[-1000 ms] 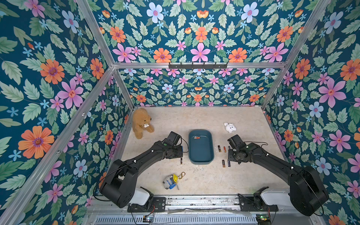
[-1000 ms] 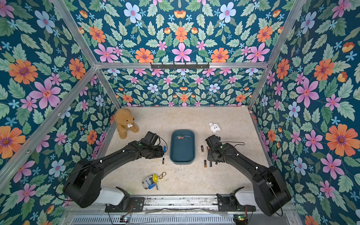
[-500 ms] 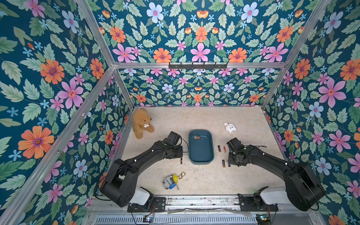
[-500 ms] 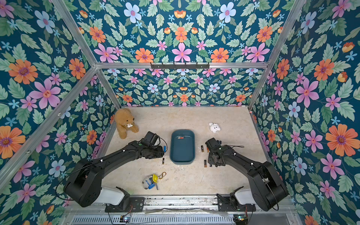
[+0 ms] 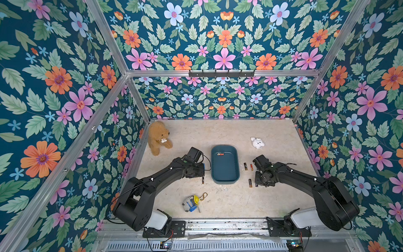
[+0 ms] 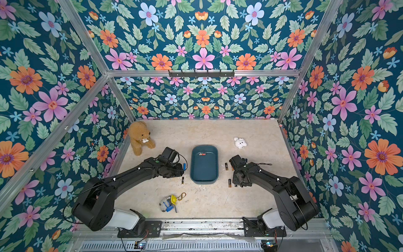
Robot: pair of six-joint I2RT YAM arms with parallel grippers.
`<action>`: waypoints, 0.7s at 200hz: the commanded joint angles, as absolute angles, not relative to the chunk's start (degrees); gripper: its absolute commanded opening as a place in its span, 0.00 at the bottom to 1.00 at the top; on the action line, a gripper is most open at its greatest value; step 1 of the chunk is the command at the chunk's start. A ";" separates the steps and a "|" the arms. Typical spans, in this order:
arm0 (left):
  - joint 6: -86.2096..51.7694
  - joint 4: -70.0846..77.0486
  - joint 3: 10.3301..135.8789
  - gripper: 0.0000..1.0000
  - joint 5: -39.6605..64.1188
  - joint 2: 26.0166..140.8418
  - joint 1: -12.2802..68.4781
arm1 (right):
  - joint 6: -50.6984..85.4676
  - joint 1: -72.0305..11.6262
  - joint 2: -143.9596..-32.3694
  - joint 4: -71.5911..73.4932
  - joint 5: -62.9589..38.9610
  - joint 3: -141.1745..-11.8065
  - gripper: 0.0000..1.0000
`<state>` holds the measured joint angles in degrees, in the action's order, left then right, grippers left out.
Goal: Take the batteries out of the storage box
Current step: Place the battery at the center of the board.
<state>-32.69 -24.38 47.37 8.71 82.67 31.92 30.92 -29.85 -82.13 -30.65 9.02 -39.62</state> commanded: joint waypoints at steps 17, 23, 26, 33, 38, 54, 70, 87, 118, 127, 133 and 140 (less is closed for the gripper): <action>-32.17 -23.91 47.72 0.50 8.70 82.71 31.90 | 31.20 -29.71 -82.35 -31.24 9.23 -39.70 0.15; -32.17 -24.00 47.72 0.50 8.69 82.84 31.90 | 31.20 -29.70 -82.31 -31.20 9.21 -39.64 0.16; -32.17 -24.03 47.72 0.50 8.70 82.86 31.89 | 31.22 -29.71 -82.28 -31.20 9.23 -39.68 0.16; -32.12 -24.05 47.72 0.50 8.70 82.75 31.84 | 31.21 -29.71 -82.27 -31.37 9.15 -39.78 0.16; -32.17 -24.04 47.72 0.50 8.69 82.78 31.90 | 31.23 -29.70 -82.31 -31.38 9.14 -39.76 0.17; -32.17 -24.08 47.86 0.50 8.70 82.64 31.90 | 31.20 -29.71 -82.35 -31.46 9.25 -39.87 0.19; -32.10 -24.27 47.90 0.50 8.70 82.61 31.90 | 31.15 -29.71 -82.28 -31.75 9.22 -39.95 0.21; -32.16 -24.37 47.81 0.50 8.61 82.51 31.90 | 31.21 -29.71 -81.92 -31.75 9.40 -39.91 0.22; -32.17 -24.29 47.95 0.50 8.79 82.72 31.90 | 31.20 -29.71 -82.02 -31.91 9.40 -40.14 0.26; -32.17 -24.26 48.12 0.50 8.88 82.77 31.90 | 31.20 -29.71 -82.08 -31.94 9.57 -40.12 0.26; -32.17 -24.27 48.24 0.50 8.90 82.86 31.90 | 31.20 -29.70 -81.94 -32.03 9.66 -40.12 0.27; -32.06 -24.41 48.41 0.50 8.88 82.92 31.90 | 31.26 -29.71 -81.94 -32.08 9.67 -40.16 0.27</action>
<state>-32.69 -24.29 47.75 8.84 82.76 31.92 30.94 -29.71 -82.11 -31.07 8.97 -39.90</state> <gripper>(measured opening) 0.503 0.266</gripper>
